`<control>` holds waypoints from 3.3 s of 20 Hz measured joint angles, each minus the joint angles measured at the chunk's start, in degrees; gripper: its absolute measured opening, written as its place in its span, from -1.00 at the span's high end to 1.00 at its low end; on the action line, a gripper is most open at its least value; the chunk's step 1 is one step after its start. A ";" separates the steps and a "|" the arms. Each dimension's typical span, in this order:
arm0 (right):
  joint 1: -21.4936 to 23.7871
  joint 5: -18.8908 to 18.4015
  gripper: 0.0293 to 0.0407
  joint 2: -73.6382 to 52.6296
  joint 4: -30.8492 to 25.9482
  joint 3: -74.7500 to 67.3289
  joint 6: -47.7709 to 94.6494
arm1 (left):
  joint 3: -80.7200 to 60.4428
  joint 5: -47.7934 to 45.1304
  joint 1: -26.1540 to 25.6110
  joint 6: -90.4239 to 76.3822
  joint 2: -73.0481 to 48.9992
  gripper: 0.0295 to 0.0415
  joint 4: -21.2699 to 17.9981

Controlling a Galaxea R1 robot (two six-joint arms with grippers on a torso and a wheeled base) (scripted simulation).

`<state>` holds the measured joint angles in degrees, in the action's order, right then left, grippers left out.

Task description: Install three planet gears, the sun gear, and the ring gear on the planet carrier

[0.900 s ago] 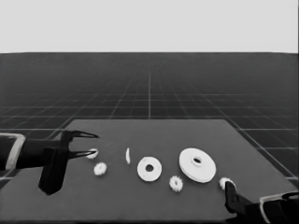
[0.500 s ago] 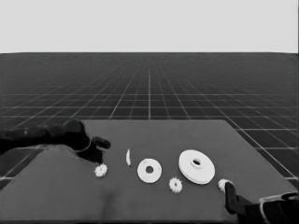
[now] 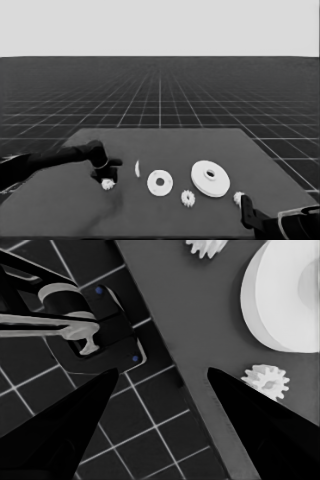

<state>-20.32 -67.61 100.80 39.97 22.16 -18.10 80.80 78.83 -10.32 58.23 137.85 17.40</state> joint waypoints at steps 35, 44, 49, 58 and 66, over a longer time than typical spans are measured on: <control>0.00 0.00 -0.61 0.00 0.00 0.00 0.00 | -1.64 10.93 9.60 30.23 30.16 0.72 -6.47; 0.00 0.00 -0.61 0.00 0.00 0.00 0.00 | 4.21 9.20 -0.09 26.22 31.51 0.72 3.11; 0.00 0.00 -0.61 0.00 0.00 0.00 0.00 | 4.32 9.15 -0.20 26.15 31.53 -0.43 3.24; 0.00 0.00 -0.61 0.00 0.00 0.00 0.00 | -0.10 10.77 5.88 29.29 30.61 -0.49 -2.80; 0.00 0.00 -0.61 0.00 0.00 0.00 0.00 | -1.24 10.93 9.55 30.22 30.48 -0.49 -6.42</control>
<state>-20.32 -67.61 100.80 39.97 22.16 -18.10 79.56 89.76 -0.77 88.45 168.32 10.98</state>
